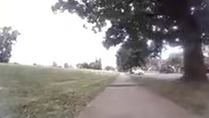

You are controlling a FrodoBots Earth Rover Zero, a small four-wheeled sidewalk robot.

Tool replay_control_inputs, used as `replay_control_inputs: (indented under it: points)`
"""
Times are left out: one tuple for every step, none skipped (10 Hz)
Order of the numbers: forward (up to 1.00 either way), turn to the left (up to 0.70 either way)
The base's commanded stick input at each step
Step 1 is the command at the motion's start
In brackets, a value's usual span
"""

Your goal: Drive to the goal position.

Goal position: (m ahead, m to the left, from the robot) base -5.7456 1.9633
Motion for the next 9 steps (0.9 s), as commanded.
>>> replay_control_inputs:
  points:
    - [0.00, 1.00]
    - [0.00, 1.00]
    - [0.00, 1.00]
    - [0.00, 1.00]
    - [0.00, 1.00]
    - [0.00, 1.00]
    - [0.00, 1.00]
    - [0.00, 1.00]
    - [0.00, 1.00]
